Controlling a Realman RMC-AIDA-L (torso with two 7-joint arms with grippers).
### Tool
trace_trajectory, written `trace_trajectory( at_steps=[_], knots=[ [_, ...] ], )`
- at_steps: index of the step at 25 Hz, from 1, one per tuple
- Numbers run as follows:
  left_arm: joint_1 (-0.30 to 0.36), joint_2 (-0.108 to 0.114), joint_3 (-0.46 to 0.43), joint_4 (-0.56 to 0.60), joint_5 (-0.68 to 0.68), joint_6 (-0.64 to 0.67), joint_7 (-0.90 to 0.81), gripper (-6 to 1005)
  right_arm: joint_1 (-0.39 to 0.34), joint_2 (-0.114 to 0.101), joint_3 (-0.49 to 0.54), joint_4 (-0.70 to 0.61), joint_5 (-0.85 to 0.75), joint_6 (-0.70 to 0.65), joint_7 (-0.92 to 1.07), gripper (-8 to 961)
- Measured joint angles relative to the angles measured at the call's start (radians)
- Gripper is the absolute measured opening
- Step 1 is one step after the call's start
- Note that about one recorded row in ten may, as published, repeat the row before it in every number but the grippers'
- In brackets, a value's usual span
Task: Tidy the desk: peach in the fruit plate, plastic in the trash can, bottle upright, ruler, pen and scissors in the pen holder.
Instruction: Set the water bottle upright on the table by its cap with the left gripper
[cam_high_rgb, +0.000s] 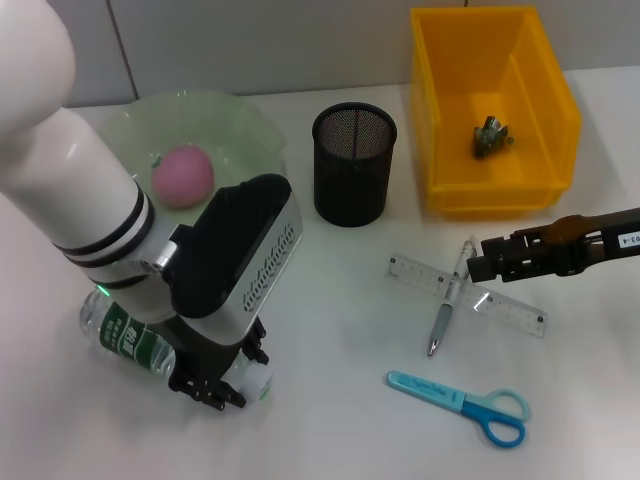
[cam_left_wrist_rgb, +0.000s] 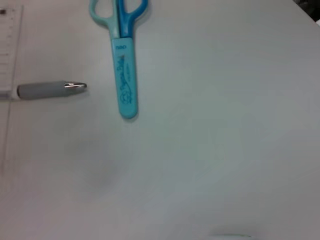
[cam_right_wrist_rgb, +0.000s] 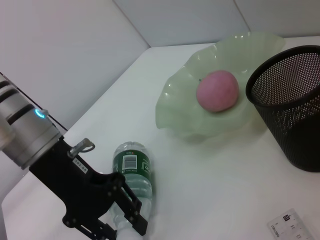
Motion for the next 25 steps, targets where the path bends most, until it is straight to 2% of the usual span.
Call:
trace_trajectory(
  at_steps=[2,5,7,8,11,15,17,21,25],
  knots=[
    [0.000,0.000,-0.005,0.001,0.000,0.002,-0.001,446,0.000,0.000,0.000,0.000,0.000,0.000,0.000,722],
    [0.001,0.000,-0.070,0.002,-0.002,0.023,0.003,445,0.000,0.000,0.001,0.000,0.000,0.000,0.000,722],
    [0.001,0.000,-0.070,0.002,-0.002,0.023,0.003,445,0.000,0.000,0.002,0.000,0.000,0.000,0.000,722],
    [0.002,0.001,-0.133,0.003,-0.002,0.041,0.008,444,0.000,-0.001,0.002,0.000,0.000,0.000,0.000,723],
    [0.007,0.000,-0.248,0.003,-0.002,0.075,0.027,444,0.000,-0.001,0.003,0.000,0.000,0.000,0.000,723],
    [0.015,-0.001,-0.314,0.003,-0.003,0.089,0.033,443,0.000,-0.001,0.003,0.000,0.000,0.001,0.000,723],
    [0.026,0.000,-0.377,-0.001,-0.006,0.099,0.034,443,0.000,-0.002,0.002,0.000,0.000,0.002,0.000,722],
    [0.035,0.001,-0.427,-0.002,-0.011,0.108,0.034,442,-0.001,-0.002,0.001,0.000,0.001,0.003,0.000,722],
    [0.045,0.002,-0.539,-0.004,-0.014,0.138,0.034,441,-0.003,0.001,0.000,0.001,0.003,0.005,0.000,722]
  ],
)
